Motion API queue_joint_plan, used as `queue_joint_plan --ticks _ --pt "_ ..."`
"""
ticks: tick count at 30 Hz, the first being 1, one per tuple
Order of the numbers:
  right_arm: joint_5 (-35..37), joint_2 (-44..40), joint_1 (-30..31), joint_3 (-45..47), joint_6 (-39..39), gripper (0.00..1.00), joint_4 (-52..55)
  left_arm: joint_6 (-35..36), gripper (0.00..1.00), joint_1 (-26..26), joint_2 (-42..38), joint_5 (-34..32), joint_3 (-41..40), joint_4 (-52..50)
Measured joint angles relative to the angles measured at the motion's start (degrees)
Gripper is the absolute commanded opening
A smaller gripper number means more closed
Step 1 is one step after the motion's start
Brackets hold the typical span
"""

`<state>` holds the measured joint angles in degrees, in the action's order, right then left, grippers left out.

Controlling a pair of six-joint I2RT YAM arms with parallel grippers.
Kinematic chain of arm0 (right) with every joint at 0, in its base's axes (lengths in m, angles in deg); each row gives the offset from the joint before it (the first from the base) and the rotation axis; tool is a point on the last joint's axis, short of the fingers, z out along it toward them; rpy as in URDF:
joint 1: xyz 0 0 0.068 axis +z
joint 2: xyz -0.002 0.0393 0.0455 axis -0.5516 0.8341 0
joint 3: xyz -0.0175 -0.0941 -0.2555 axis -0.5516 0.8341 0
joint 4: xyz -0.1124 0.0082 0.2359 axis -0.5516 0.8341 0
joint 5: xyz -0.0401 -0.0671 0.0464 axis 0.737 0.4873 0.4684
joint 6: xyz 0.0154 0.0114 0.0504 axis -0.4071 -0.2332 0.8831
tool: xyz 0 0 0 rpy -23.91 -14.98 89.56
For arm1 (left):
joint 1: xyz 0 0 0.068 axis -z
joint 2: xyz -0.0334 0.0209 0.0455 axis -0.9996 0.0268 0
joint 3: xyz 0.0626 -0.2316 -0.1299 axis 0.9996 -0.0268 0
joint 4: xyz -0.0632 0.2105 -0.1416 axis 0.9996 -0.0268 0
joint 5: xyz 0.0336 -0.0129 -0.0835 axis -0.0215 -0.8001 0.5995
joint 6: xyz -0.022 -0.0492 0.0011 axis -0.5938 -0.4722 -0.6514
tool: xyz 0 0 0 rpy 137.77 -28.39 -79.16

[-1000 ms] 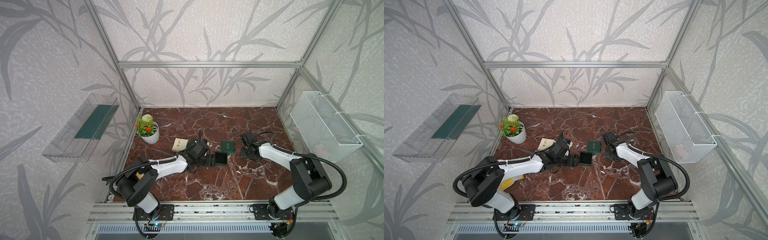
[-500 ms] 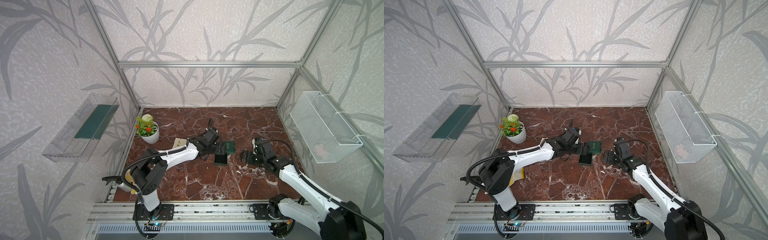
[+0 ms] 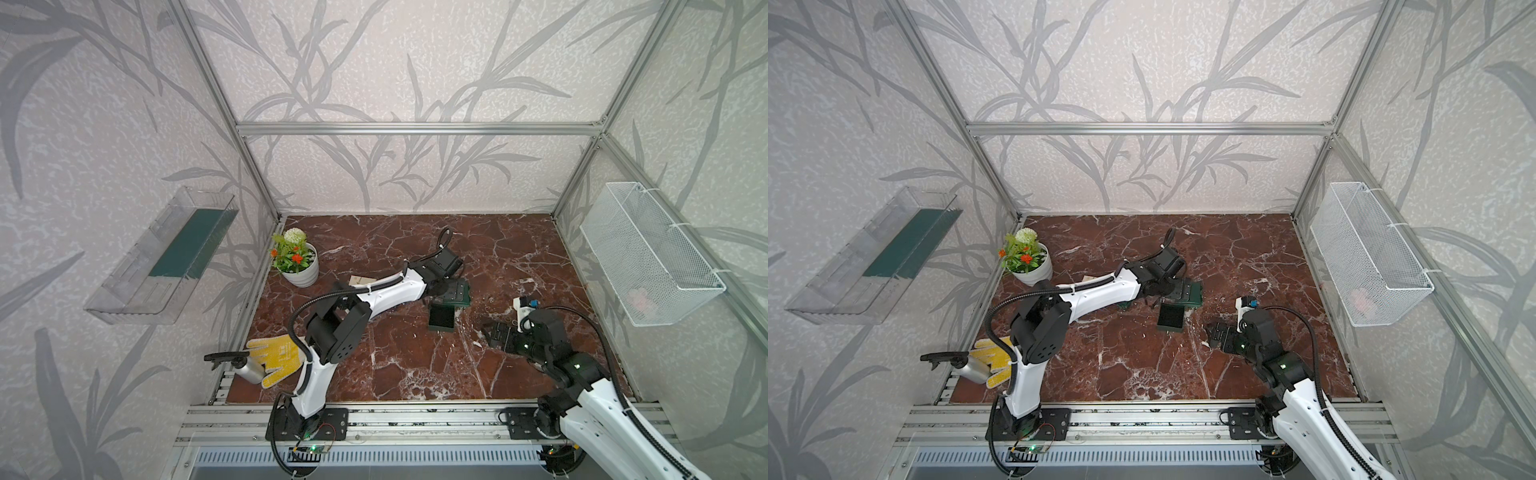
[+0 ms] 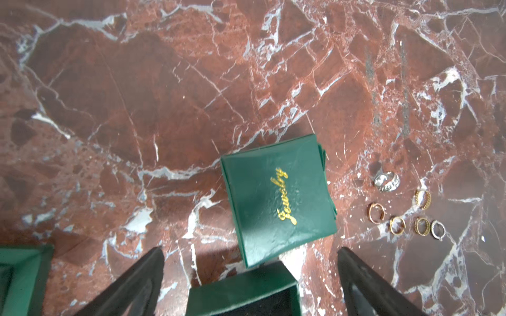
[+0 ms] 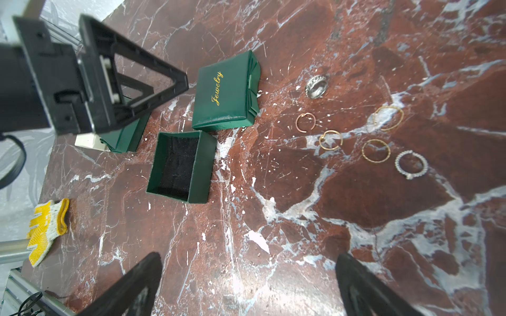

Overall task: Take the rings out of the lift-off lid box
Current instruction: Pick up the lid from the center of the board.

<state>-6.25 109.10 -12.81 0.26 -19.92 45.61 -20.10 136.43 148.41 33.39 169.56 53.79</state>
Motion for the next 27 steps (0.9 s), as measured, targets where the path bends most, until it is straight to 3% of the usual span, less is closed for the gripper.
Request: queue_joint_plan --ticks 14,27 --pt "1.81 -0.81 0.0 0.94 0.2 0.99 1.49 1.03 0.97 2.27 13.57 -0.42 17.35 -8.09" --pt "3.19 -0.04 -0.11 1.77 0.79 0.99 1.49 2.56 0.95 2.32 18.91 -2.29 24.3 -13.75"
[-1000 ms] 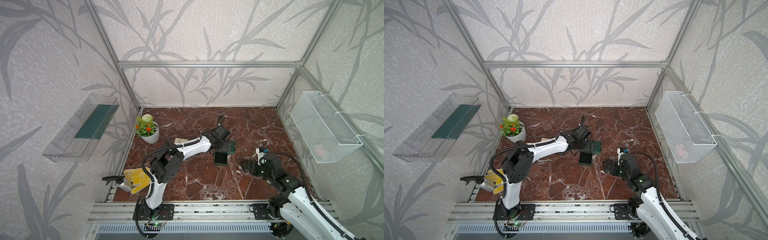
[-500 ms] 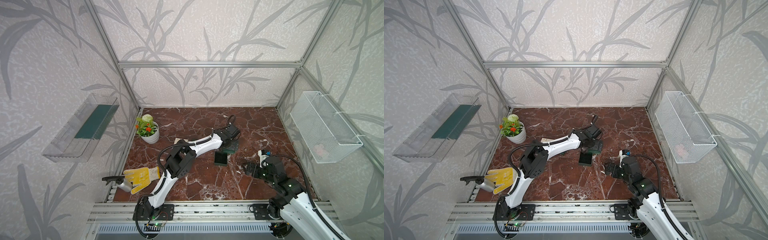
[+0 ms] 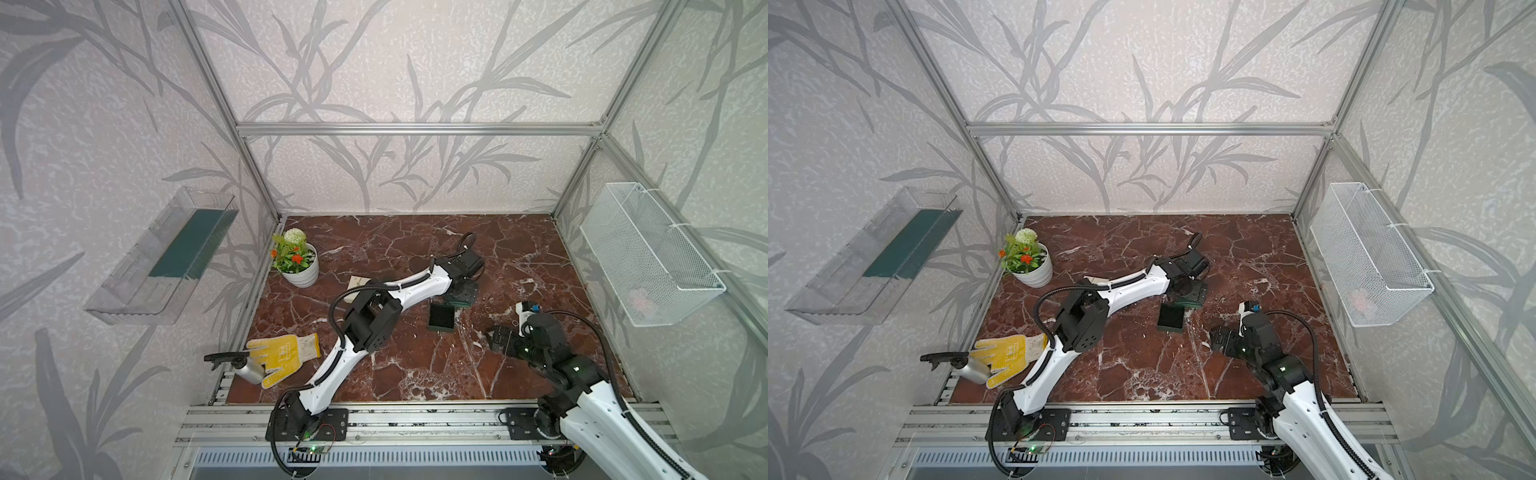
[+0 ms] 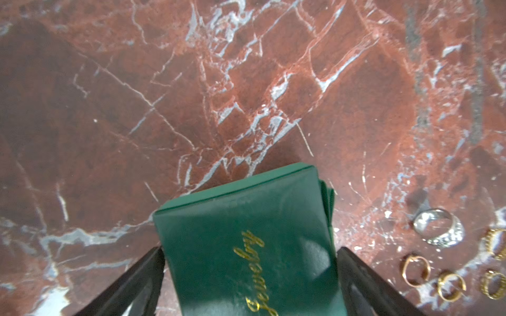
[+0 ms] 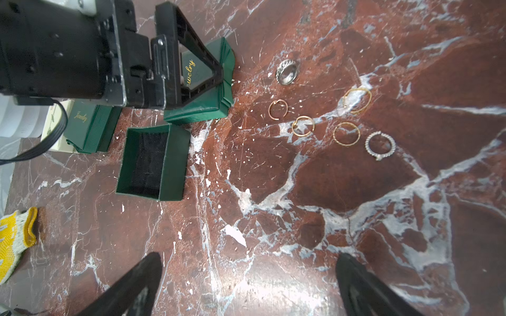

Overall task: Take the rings out of the lift-off lid box
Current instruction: Pick up the lid from the center of the board.

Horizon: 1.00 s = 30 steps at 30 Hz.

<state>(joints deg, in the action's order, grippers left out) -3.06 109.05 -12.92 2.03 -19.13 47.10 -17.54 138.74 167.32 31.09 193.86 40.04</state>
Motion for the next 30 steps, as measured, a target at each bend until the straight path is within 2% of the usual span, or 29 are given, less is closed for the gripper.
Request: queue_joint_plan --ticks 13,30 --pt "0.42 -0.22 -0.09 1.46 1.16 0.99 -0.07 2.49 0.93 1.27 1.44 -3.48 2.23 -2.47" --pt "0.07 -0.02 -0.11 1.81 3.37 0.99 -0.13 4.11 0.88 1.36 2.27 -4.09 3.56 -3.37"
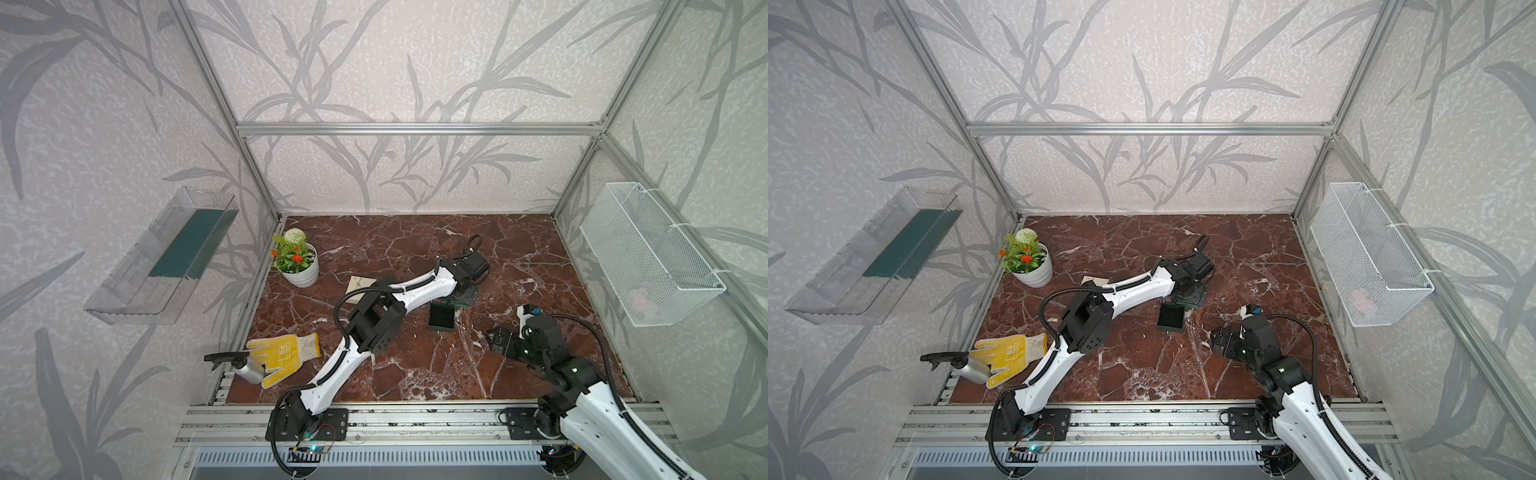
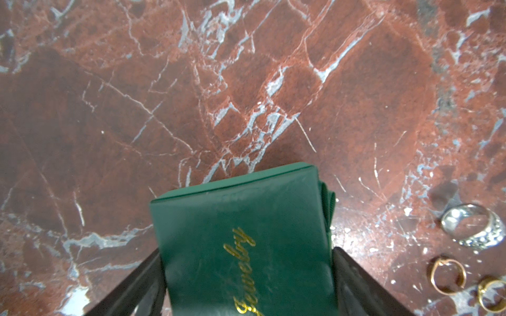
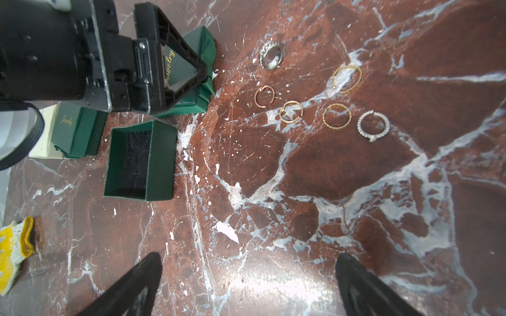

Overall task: Take the rings out of the lift-off lid box
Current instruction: Pick up the lid from the center of the board.

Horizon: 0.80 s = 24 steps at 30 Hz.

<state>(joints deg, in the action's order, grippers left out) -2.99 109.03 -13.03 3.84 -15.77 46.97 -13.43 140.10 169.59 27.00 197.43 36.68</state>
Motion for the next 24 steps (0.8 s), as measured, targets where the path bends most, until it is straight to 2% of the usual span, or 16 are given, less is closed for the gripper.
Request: queue_joint_plan --ticks 7,24 --pt "-0.87 -0.46 0.02 0.0 0.83 0.99 0.0 0.92 0.81 0.0 0.55 0.04 0.9 0.07" --pt "-5.75 -1.09 0.0 -0.09 3.43 0.99 -0.37 3.26 0.81 0.0 -0.11 -1.05 0.81 -0.46"
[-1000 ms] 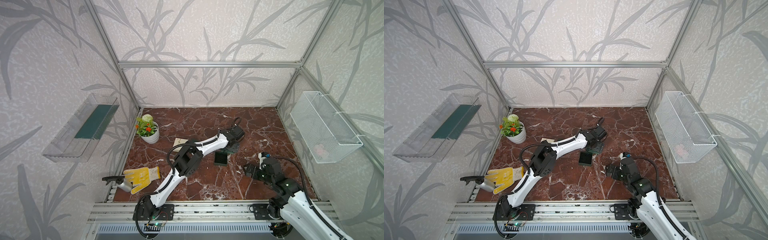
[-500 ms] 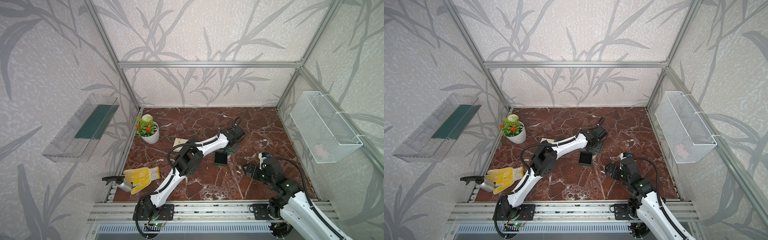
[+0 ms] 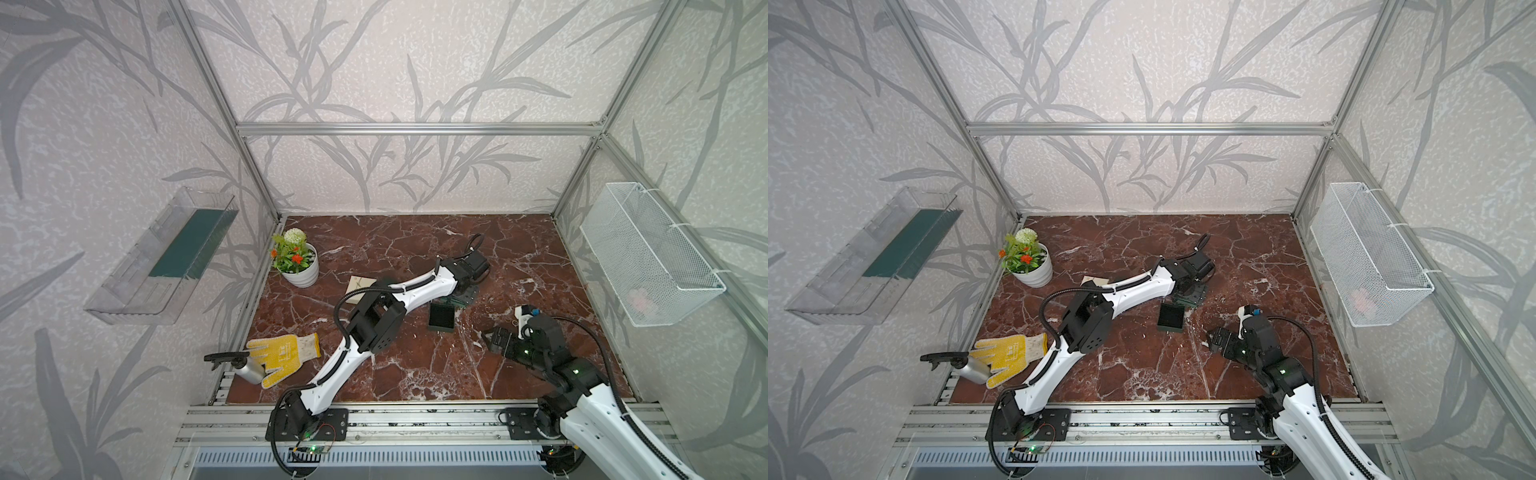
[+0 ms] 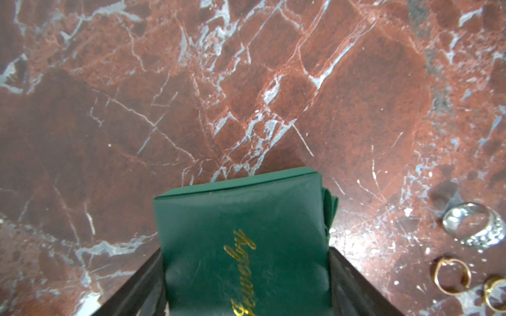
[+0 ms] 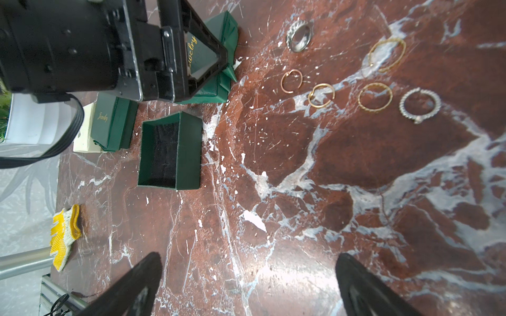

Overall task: Take the rings out of the lift-off lid box
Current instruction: Pick up the lid from the center of the board.

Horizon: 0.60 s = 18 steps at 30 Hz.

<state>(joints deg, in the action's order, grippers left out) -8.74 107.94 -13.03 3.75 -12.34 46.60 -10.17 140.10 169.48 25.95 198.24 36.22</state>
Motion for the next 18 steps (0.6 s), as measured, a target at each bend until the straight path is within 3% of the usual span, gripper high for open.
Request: queue_joint_plan --ticks 18 --pt "-2.29 7.13 0.0 -4.07 -2.6 0.99 -0.59 0.44 0.8 -1.18 -13.62 -5.07 -8.02 -1.11"
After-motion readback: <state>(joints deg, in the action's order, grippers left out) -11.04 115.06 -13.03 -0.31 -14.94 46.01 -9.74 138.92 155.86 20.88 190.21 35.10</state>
